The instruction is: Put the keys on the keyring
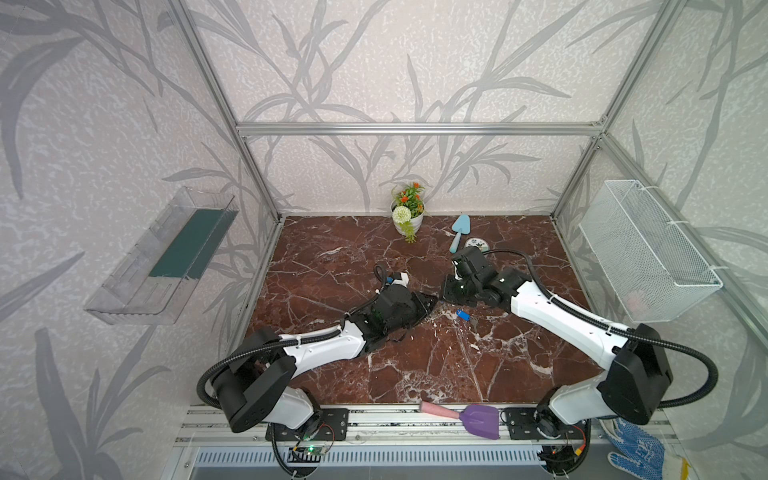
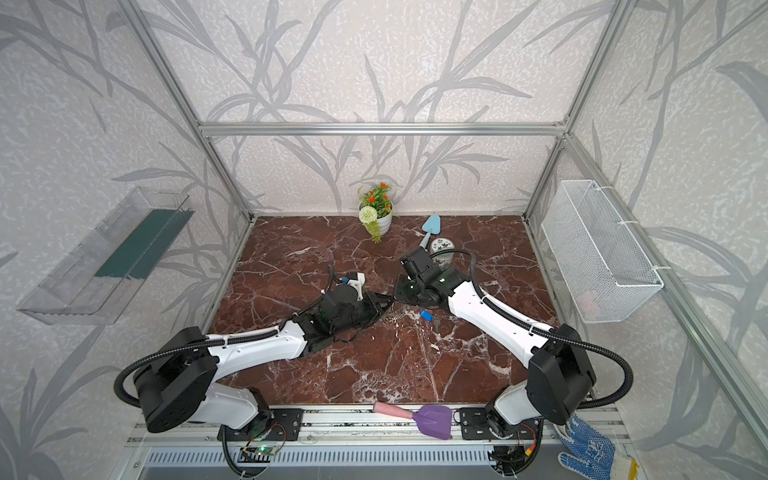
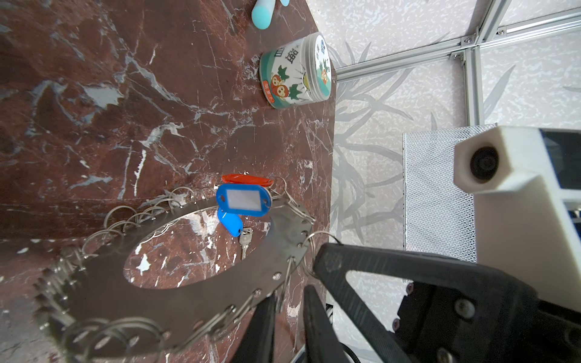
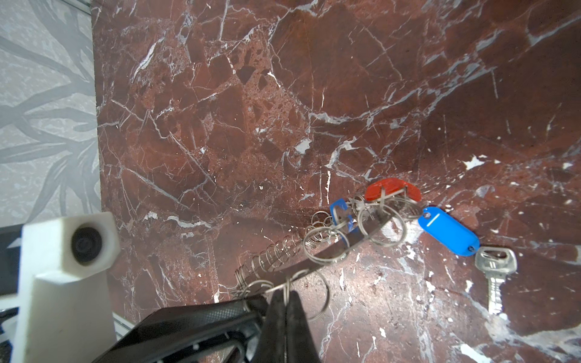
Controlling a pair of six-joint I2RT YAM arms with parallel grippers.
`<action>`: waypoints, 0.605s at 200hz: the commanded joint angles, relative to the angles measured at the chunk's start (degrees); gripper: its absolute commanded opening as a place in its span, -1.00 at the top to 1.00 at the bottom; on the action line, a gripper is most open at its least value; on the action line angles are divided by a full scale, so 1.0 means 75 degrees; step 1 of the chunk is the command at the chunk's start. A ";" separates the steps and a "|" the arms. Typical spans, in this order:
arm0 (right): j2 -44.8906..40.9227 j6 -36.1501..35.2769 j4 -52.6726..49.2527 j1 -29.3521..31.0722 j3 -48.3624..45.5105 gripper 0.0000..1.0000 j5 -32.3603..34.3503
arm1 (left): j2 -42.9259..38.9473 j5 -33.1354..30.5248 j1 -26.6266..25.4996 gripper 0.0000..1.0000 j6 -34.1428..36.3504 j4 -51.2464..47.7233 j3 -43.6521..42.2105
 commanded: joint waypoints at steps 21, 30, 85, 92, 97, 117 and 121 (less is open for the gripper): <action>-0.0368 0.0029 0.0191 0.0038 -0.0177 1.00 -0.0076 | -0.0034 -0.0221 -0.0028 0.72 -0.0137 -0.0098 -0.0086; -0.0392 0.0041 0.0208 0.0041 -0.0201 1.00 -0.0076 | -0.0043 -0.0252 -0.0032 0.75 -0.0137 -0.0192 -0.0065; -0.0687 -0.0019 0.0444 0.0072 -0.0555 1.00 -0.0030 | -0.0365 -0.0561 0.0014 1.00 0.0110 -0.1028 0.0068; -0.0739 -0.0062 0.0503 0.0096 -0.0618 1.00 0.0000 | -0.0431 -0.0537 0.0031 1.00 0.0290 -0.1291 0.0199; -0.0782 -0.0086 0.0544 0.0113 -0.0655 1.00 0.0022 | -0.0471 -0.0527 0.0031 1.00 0.0450 -0.1571 0.0320; -0.0905 -0.0155 0.0784 0.0177 -0.0808 1.00 0.0042 | -0.0589 -0.0563 0.0043 1.00 0.1194 -0.2999 0.1015; -0.0928 -0.0164 0.0827 0.0195 -0.0843 1.00 0.0039 | -0.0596 -0.0583 0.0053 1.00 0.1340 -0.3212 0.1127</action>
